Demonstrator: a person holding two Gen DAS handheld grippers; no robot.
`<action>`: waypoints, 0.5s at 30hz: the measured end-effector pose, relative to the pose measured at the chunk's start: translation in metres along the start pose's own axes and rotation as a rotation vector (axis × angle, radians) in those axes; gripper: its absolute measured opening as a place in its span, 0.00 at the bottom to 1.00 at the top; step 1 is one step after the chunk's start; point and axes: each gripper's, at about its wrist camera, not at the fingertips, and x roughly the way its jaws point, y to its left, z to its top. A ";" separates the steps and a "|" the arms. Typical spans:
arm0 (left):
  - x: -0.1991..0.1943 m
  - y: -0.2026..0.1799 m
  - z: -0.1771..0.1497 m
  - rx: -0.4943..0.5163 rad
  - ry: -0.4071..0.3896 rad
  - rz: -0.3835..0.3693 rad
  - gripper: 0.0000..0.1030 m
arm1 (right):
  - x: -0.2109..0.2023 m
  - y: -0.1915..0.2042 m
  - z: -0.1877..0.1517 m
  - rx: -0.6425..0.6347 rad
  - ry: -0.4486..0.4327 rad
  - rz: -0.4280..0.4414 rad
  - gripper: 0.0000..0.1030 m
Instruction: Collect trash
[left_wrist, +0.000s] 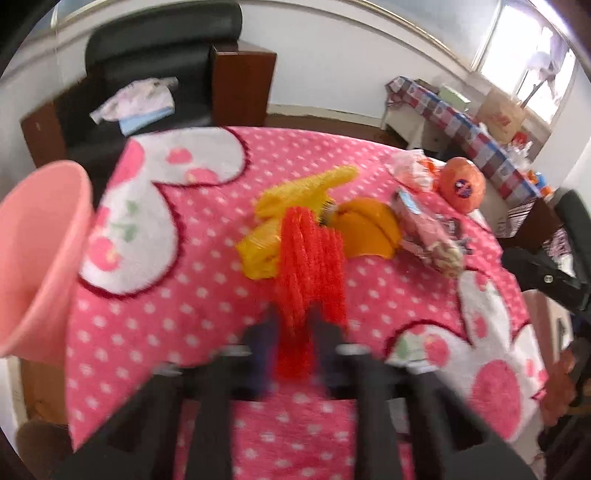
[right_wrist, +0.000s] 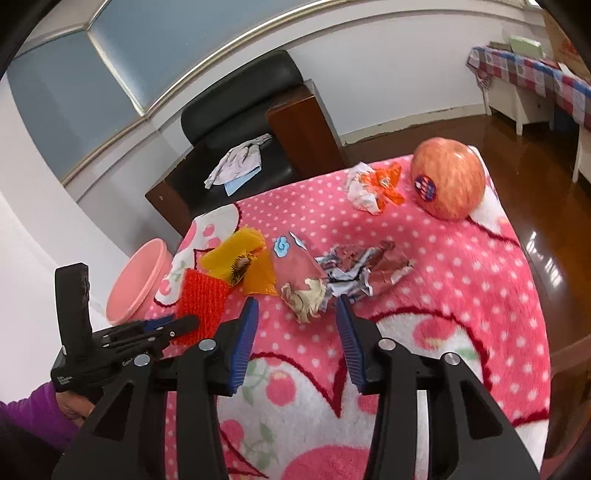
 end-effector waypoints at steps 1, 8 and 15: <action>-0.004 -0.002 -0.002 0.000 -0.014 0.001 0.09 | 0.000 0.001 0.000 -0.004 -0.001 -0.001 0.43; -0.047 -0.010 -0.007 0.021 -0.119 -0.029 0.09 | 0.011 0.007 0.007 -0.053 0.001 -0.029 0.43; -0.072 -0.010 -0.013 0.069 -0.166 -0.028 0.09 | 0.041 0.014 0.012 -0.074 0.034 -0.081 0.43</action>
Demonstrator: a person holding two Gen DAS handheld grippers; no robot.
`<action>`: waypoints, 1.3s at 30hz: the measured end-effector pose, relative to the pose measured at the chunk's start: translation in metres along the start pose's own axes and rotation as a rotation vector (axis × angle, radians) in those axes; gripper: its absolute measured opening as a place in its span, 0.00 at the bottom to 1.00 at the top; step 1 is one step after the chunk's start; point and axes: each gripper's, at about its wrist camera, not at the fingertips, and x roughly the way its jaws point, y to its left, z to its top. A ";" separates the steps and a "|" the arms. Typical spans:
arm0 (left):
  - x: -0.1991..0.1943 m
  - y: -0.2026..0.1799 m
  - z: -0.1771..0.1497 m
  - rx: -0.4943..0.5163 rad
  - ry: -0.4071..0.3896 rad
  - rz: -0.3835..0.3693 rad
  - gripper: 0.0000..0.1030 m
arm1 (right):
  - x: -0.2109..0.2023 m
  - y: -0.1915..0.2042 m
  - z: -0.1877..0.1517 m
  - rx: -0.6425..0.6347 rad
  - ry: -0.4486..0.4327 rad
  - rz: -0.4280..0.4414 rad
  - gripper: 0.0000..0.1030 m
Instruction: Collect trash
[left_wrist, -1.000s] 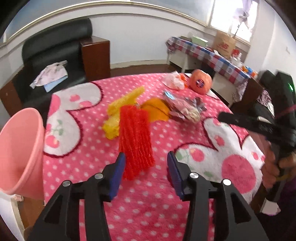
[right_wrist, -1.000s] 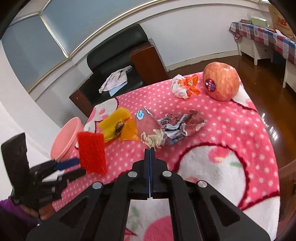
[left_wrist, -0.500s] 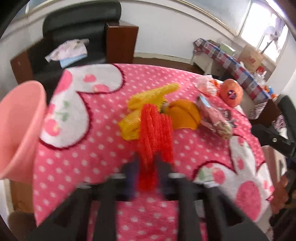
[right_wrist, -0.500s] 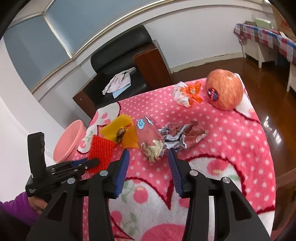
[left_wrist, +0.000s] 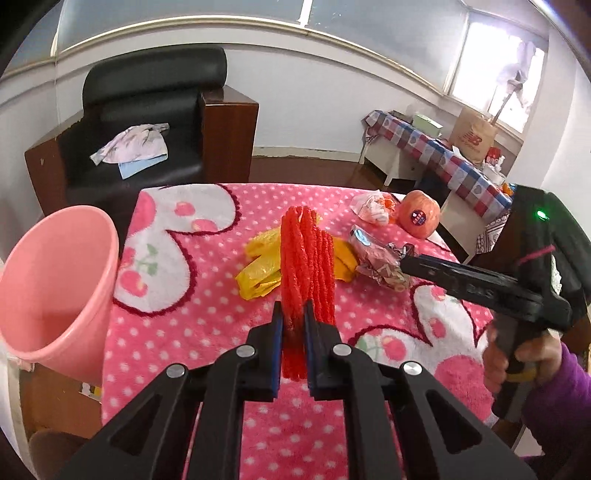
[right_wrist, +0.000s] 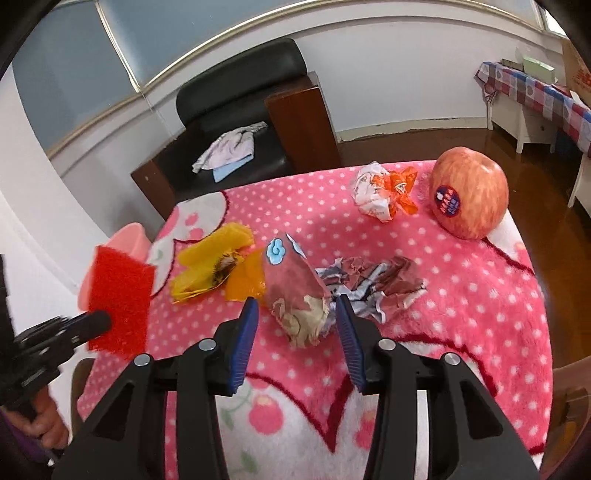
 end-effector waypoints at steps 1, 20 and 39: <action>-0.003 0.002 0.000 -0.001 -0.002 -0.001 0.09 | 0.000 0.005 0.004 -0.012 -0.011 0.011 0.43; -0.014 0.050 -0.009 -0.095 -0.044 -0.050 0.09 | -0.001 0.023 -0.017 -0.047 0.026 -0.059 0.00; -0.016 0.066 -0.016 -0.117 -0.052 -0.084 0.09 | 0.028 0.020 -0.012 -0.033 0.109 -0.138 0.27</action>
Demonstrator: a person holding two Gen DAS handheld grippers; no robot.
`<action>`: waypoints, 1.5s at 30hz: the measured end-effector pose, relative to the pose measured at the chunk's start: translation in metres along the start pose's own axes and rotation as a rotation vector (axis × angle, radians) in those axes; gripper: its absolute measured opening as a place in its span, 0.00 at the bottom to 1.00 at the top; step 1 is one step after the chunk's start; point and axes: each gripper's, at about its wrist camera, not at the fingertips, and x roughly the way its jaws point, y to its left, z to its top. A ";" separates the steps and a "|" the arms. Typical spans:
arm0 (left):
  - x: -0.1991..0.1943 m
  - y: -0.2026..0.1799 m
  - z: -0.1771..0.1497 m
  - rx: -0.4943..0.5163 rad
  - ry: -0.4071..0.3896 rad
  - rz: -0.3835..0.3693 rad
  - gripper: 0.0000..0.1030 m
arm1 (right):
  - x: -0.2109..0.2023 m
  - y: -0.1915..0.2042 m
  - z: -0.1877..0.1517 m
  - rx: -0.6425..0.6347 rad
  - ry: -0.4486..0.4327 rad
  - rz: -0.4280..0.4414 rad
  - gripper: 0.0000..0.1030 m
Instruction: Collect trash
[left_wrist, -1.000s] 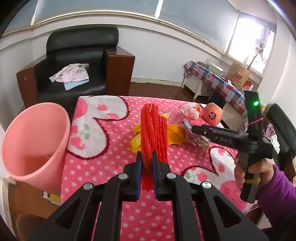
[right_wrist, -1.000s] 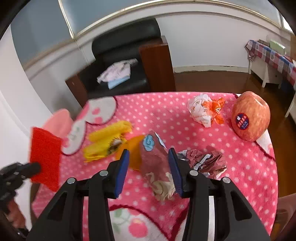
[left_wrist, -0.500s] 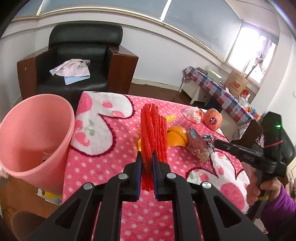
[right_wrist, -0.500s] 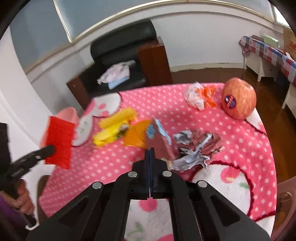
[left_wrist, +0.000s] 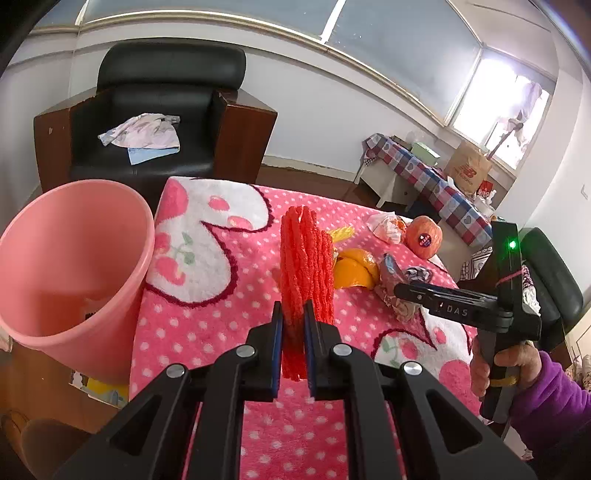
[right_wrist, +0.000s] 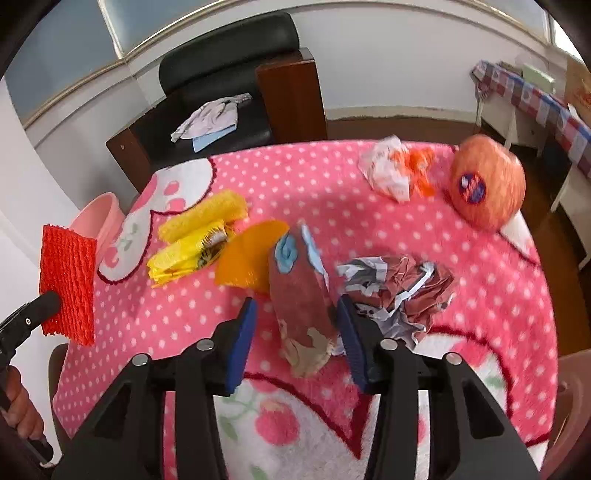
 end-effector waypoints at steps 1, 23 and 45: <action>0.002 0.001 0.000 -0.001 0.005 0.001 0.09 | 0.000 -0.001 -0.002 0.005 0.002 0.000 0.25; -0.004 -0.005 0.004 0.040 -0.025 -0.032 0.09 | -0.092 0.024 -0.018 0.038 -0.172 0.111 0.04; -0.066 0.030 0.027 0.057 -0.218 0.070 0.09 | -0.073 0.138 0.039 -0.150 -0.207 0.274 0.04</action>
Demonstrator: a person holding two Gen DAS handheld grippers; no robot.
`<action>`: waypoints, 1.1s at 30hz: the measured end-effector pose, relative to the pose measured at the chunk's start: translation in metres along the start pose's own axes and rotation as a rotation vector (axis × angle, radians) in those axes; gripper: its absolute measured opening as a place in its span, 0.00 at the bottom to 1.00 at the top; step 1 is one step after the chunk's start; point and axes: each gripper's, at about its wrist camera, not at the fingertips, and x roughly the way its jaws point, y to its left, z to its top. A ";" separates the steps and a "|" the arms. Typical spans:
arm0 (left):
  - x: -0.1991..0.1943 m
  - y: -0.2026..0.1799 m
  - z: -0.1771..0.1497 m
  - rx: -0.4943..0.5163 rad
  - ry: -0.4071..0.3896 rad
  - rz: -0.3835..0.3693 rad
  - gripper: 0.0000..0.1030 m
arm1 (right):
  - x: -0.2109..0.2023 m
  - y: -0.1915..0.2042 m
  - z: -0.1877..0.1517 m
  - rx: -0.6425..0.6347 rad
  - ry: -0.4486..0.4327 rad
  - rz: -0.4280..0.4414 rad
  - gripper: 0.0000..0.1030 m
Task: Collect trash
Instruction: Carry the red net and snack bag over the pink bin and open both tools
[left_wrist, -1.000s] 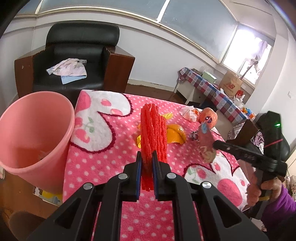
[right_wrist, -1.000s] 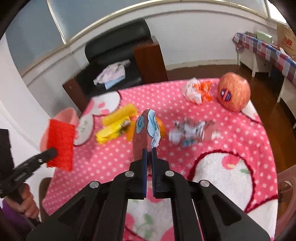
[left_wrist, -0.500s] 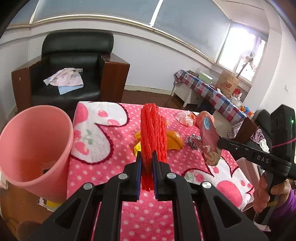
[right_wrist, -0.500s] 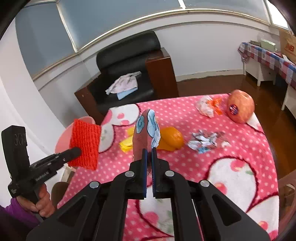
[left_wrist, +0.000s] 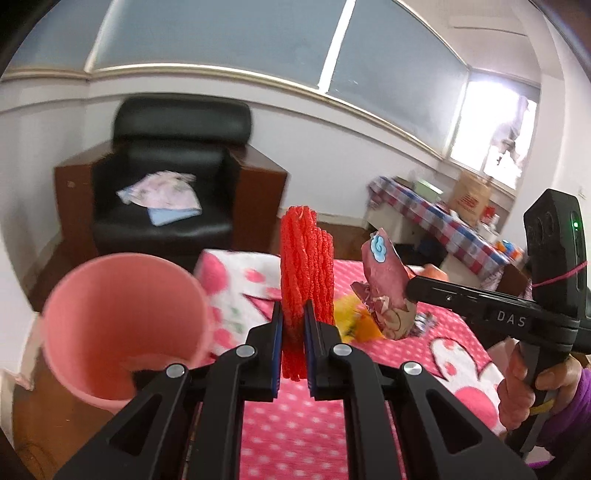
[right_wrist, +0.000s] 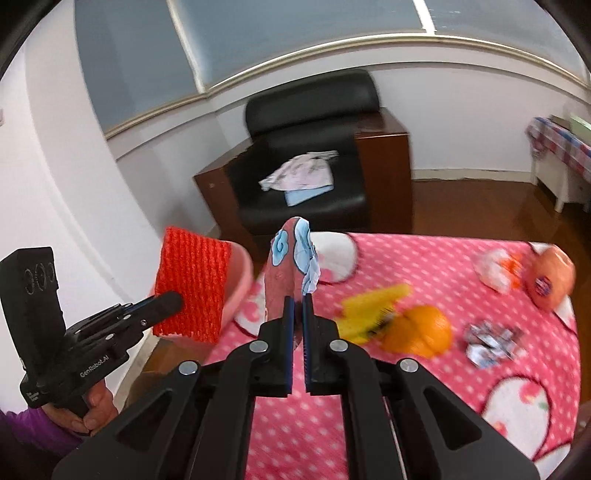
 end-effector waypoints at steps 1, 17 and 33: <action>-0.005 0.006 0.002 -0.004 -0.012 0.021 0.09 | 0.006 0.006 0.004 -0.012 0.005 0.013 0.04; -0.022 0.127 -0.006 -0.172 -0.021 0.284 0.09 | 0.133 0.105 0.027 -0.126 0.168 0.156 0.04; 0.014 0.151 -0.030 -0.199 0.073 0.316 0.42 | 0.187 0.116 0.006 -0.078 0.271 0.145 0.30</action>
